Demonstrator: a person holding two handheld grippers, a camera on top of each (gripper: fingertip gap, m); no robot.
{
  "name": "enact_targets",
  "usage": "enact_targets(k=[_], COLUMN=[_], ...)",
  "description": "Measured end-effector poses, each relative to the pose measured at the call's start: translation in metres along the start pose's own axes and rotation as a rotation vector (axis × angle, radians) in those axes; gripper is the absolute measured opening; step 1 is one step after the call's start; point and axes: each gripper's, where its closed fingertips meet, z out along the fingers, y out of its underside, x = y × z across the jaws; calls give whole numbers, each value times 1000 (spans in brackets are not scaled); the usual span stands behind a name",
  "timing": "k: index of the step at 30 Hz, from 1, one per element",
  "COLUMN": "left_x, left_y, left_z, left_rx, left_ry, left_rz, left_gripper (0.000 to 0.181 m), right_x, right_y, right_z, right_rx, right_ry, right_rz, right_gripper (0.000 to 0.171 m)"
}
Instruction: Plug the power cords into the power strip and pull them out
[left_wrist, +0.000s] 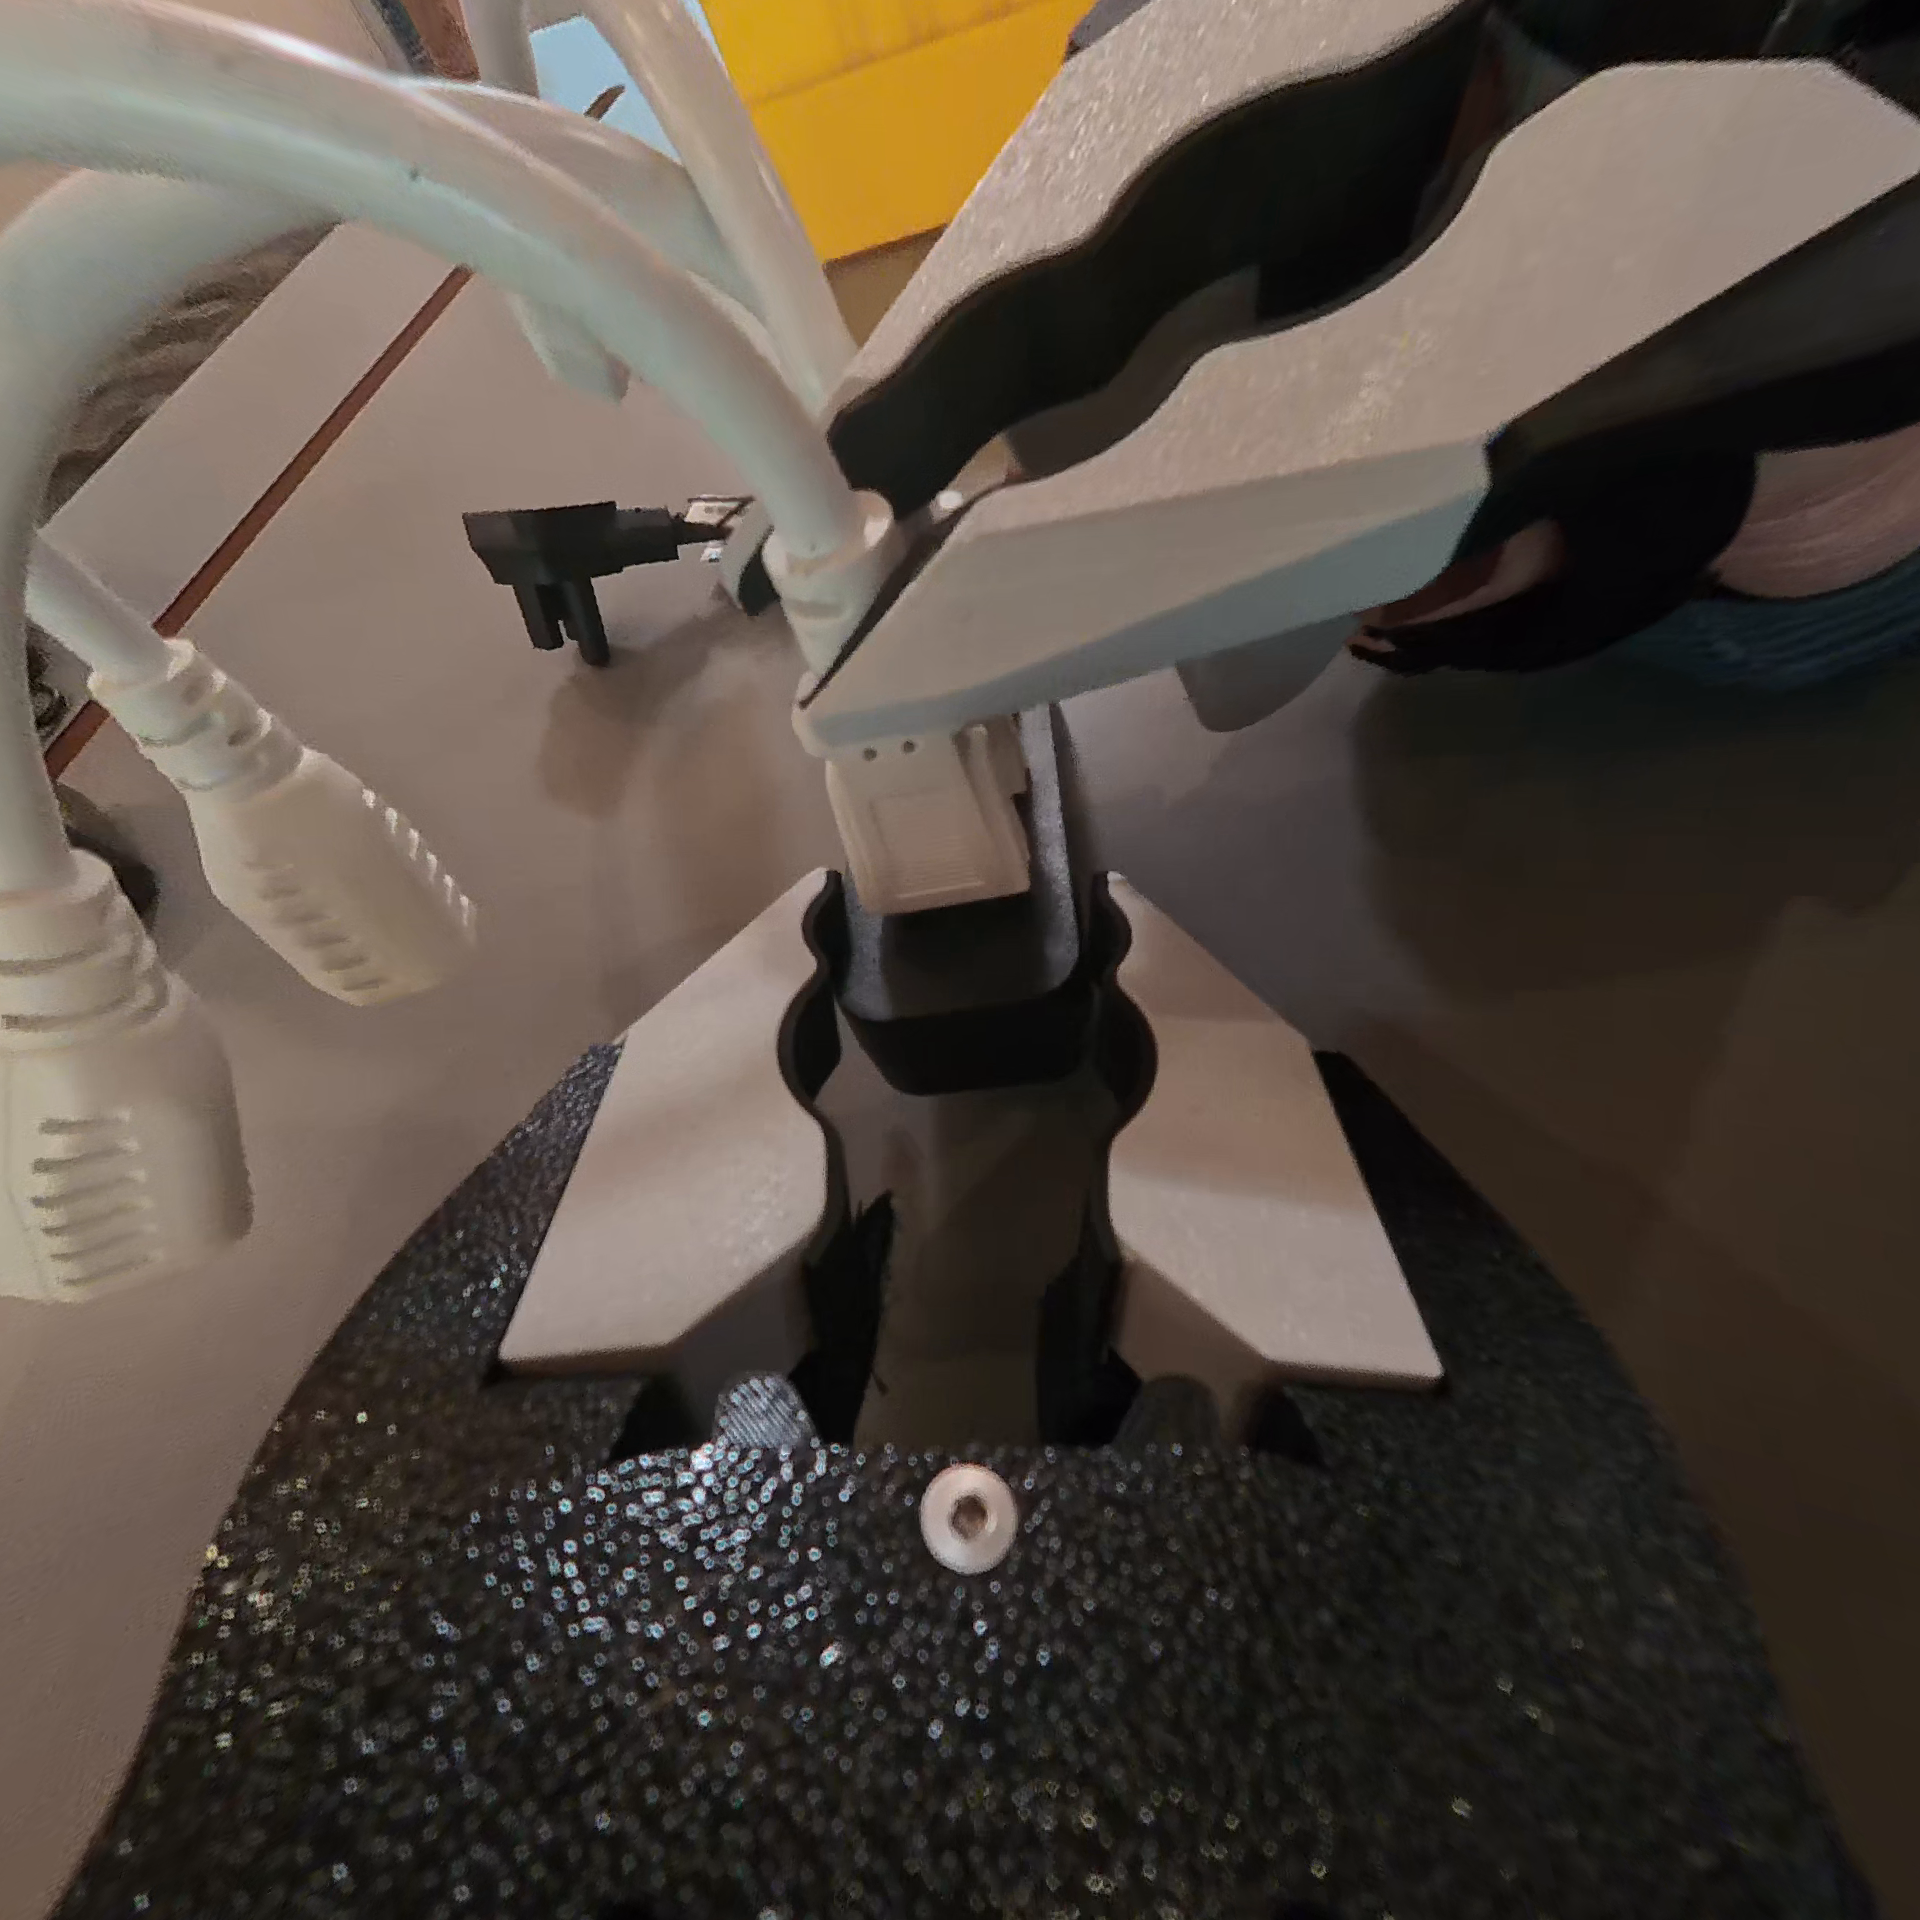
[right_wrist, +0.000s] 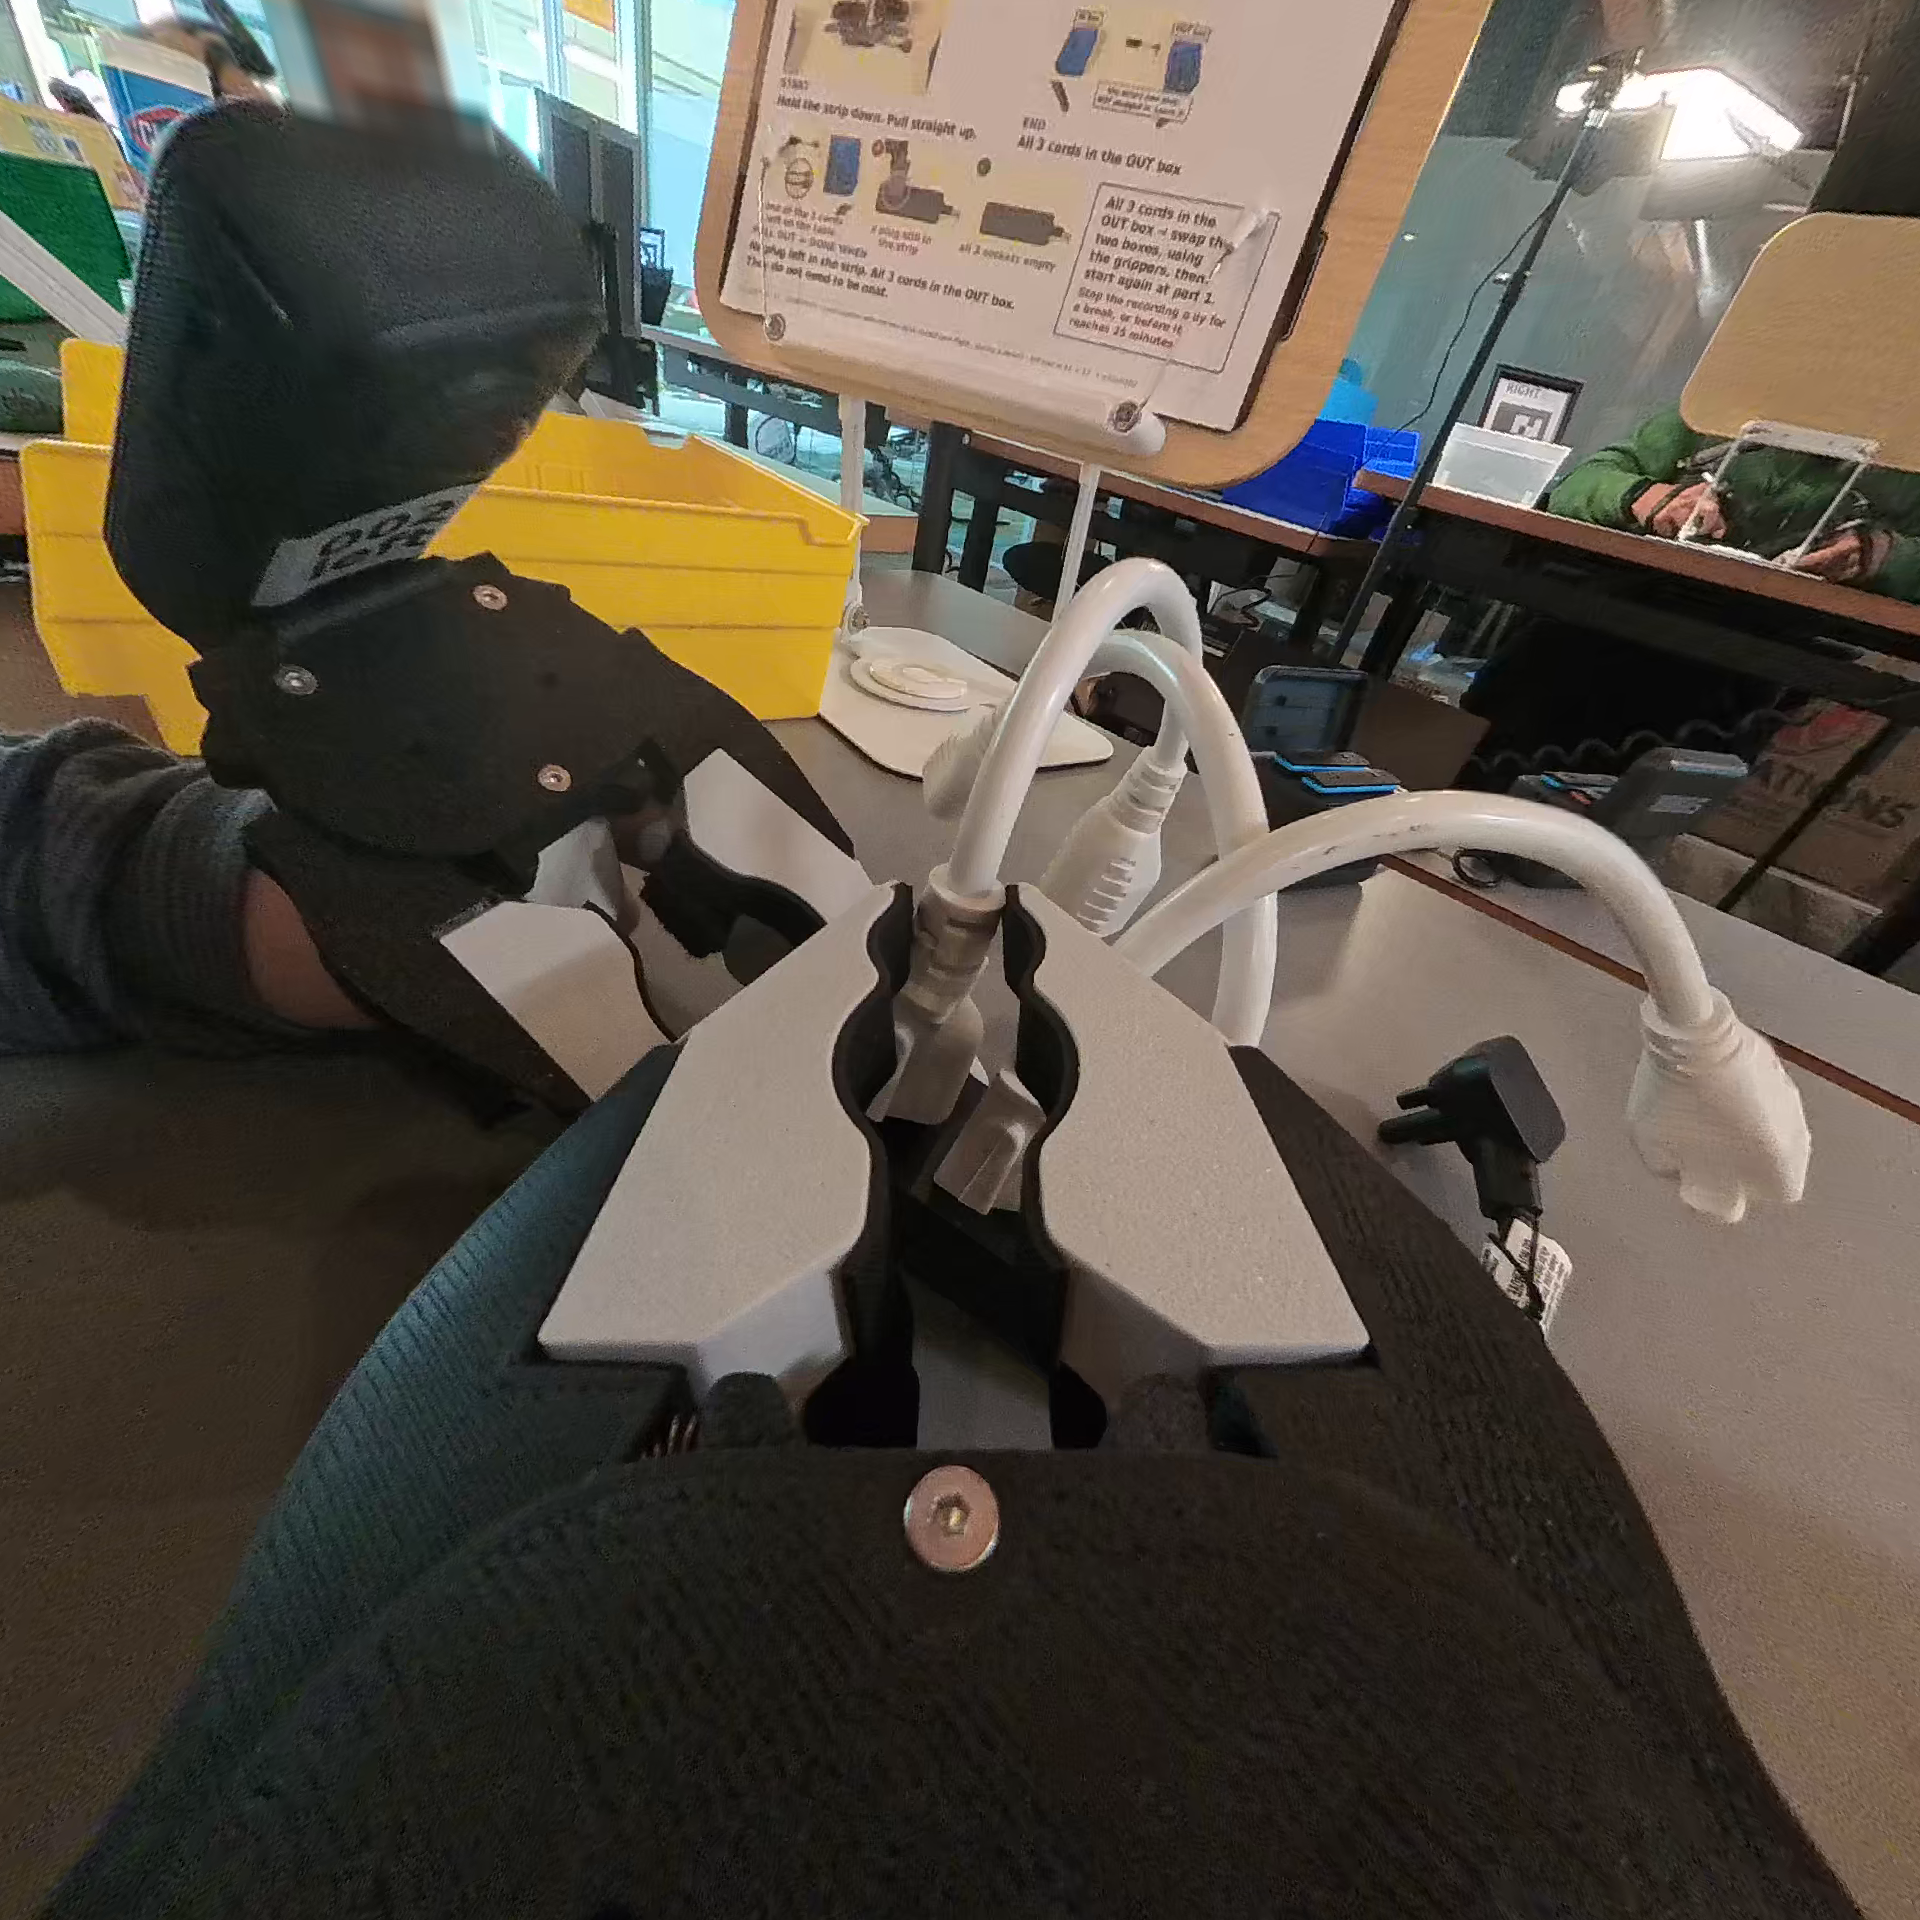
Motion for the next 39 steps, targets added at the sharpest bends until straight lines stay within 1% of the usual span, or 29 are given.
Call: enact_targets(k=[1, 12, 22, 24, 26, 28, 30, 33, 35, 39], left_x=[0, -1, 0, -2, 1, 3, 3, 5, 8, 11], left_y=[1, 7, 7, 5, 3, 4, 5, 7, 9, 13], left_z=[0, 2, 2, 0, -1, 0, 0, 1, 1, 1], left_rx=[-5, -44, -43, -26, -16, -29, -34, -50, -69, -95], left_ry=[-1, -6, 4, -34, -28, -3, 10, 39, 68, 120], left_rz=[2, 10, 9, 37, 49, 15, -13, -50, -92, -187], left_gripper=[45, 45, 45, 53, 58, 66, 67, 62, 57, 51], right_x=[-1, -4, -6, -8, -10, -13, -13, -13, -14, -14], right_y=[1, 5, 6, 8, 11, 14, 13, 13, 14, 14], right_z=[0, 3, 5, 5, 6, 8, 8, 8, 8, 8], right_rx=[-1, -25, -34, -47, -66, -87, -85, -84, -87, -88], right_ry=[0, -7, -15, -22, -28, -38, -30, -39, -40, -50], right_rz=[-4, -43, -68, -81, -92, -109, -122, -111, -114, -101], right_gripper=[15, 15, 16, 16, 16, 15, 15, 16, 16, 16])
